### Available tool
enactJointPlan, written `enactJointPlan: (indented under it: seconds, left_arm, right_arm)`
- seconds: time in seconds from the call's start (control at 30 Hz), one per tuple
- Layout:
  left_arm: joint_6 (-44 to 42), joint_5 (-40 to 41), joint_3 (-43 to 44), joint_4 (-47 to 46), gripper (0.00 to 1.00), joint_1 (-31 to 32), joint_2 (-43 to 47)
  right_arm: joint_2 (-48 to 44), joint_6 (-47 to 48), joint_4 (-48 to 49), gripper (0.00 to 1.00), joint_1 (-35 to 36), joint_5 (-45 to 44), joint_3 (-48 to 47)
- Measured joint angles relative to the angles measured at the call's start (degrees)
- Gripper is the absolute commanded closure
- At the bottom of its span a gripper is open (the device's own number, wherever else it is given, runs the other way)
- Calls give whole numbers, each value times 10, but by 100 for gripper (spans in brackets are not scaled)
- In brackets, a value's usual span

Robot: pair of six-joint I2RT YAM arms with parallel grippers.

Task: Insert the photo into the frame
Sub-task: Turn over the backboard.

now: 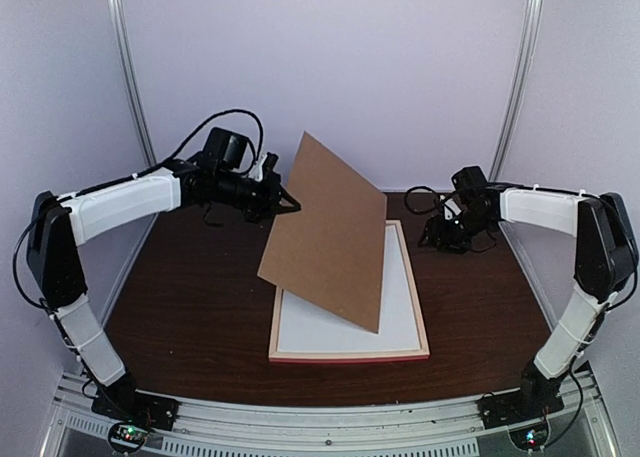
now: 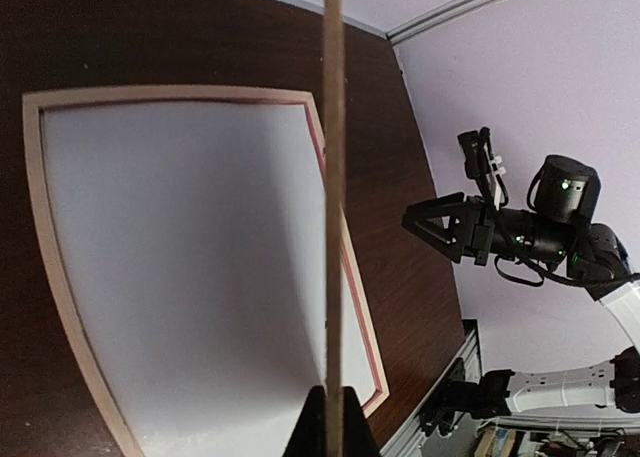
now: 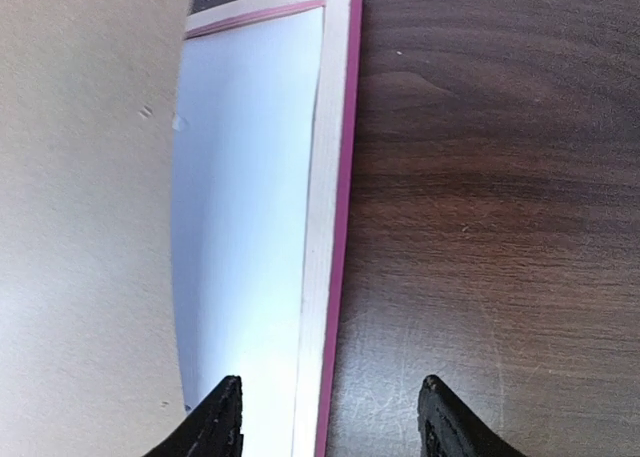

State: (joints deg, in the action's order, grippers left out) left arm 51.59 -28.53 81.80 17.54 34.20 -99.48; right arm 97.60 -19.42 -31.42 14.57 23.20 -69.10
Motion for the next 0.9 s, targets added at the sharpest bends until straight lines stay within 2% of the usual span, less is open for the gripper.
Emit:
enactJointPlan:
  seconds: [0.23,0.4,0.57,0.73,0.9]
  left_arm:
    - [-161,100,207,248,100,0,33]
    - [-247,223,309,415,100,0,43]
    - [-297,370,387,572,100,0,43]
    - [-318,451,427,661,100,0,39]
    - [-324,455,424,678,100,0,2]
  right_arm:
    - [5,0,-3,41,20,6,-50]
    - [20,2,-4,41,24,8,-69]
    - [40,2,-11,41,24,11,-80]
    - [55,1,-13,41,26,17,-95]
    - [63,-5,-10,40,40,30,-102]
